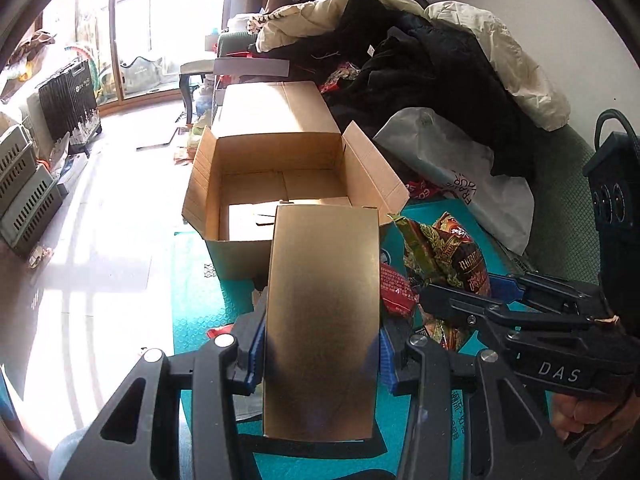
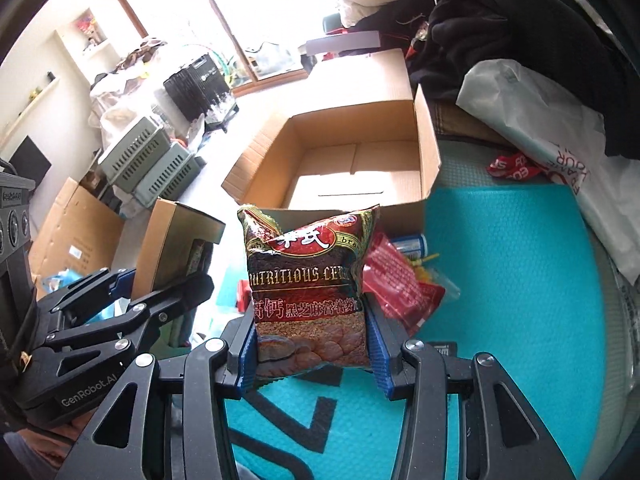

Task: Organize snacks
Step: 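Lift the cereal bag and gold box and carry both toward the cardboard box, then release the cereal bag with the right tool while the left tool releases the gold box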

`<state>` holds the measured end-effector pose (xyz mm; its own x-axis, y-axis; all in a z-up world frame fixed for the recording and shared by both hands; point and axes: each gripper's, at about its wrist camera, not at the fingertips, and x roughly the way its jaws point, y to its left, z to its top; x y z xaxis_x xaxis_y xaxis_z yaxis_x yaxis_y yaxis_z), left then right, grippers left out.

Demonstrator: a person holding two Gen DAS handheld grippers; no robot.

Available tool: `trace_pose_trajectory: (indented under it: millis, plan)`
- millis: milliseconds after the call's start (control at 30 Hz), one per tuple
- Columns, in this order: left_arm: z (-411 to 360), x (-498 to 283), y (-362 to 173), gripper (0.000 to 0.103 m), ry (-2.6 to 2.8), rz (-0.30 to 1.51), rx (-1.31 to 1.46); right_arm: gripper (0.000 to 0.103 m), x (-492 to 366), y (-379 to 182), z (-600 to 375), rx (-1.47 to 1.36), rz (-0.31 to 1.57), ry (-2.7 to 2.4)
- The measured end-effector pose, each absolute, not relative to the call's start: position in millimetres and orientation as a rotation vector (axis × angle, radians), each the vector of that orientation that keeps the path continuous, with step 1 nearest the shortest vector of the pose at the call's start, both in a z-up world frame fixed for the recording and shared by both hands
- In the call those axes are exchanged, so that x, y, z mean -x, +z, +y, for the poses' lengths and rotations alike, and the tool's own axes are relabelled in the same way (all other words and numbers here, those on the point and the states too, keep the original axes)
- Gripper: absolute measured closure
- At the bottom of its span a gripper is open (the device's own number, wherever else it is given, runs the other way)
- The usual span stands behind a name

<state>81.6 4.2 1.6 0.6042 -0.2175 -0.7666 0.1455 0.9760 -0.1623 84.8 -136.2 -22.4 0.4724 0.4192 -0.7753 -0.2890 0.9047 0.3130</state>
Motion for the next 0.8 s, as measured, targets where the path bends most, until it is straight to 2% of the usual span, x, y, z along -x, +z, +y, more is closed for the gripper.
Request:
trace_pose_trajectory:
  millis: [333, 800]
  plan:
    - [17, -158, 5, 0.060, -0.197, 0.851, 0.091, 0.058, -156, -13, -121, -0.091, 0.944, 0.423]
    - [30, -249, -60, 0.060, -0.182, 0.958, 0.095, 0.058, -245, -68, -98, 0.001, 0.991, 0.372]
